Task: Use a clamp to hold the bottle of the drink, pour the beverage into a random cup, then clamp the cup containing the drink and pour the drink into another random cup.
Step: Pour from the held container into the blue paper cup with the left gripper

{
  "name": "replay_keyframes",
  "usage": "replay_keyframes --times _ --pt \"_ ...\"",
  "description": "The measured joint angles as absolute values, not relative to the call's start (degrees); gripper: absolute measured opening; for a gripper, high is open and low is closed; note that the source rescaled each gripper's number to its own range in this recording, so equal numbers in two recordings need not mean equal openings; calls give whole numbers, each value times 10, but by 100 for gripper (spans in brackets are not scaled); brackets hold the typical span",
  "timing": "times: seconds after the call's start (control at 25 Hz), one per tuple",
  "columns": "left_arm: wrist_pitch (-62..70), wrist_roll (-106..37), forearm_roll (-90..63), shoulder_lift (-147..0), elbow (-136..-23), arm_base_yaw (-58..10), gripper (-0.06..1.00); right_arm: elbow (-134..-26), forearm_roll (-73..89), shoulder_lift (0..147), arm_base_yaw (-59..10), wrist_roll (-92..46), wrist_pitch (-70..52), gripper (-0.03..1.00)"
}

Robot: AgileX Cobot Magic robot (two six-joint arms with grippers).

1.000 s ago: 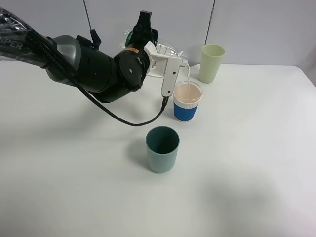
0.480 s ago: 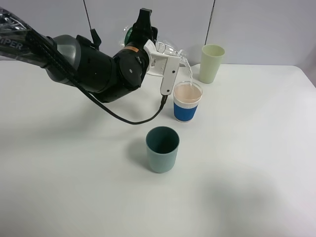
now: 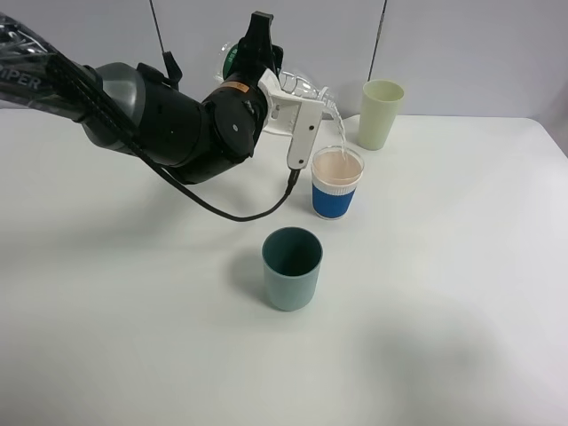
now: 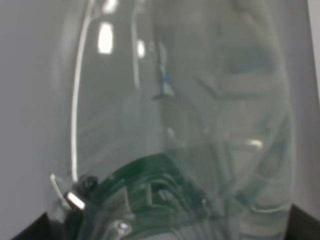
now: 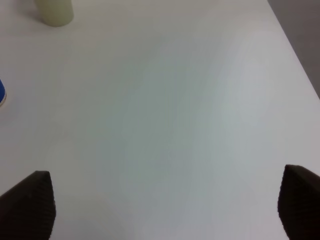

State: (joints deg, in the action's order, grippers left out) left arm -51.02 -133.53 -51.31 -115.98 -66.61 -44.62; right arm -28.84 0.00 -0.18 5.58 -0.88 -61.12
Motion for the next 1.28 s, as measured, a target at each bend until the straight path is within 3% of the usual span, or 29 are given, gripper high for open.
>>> replay_keyframes --times 1.28 --pt "-551 -1371 -492 -1160 -667 -446 2 -288 0 -2 56 -9 -611 70"
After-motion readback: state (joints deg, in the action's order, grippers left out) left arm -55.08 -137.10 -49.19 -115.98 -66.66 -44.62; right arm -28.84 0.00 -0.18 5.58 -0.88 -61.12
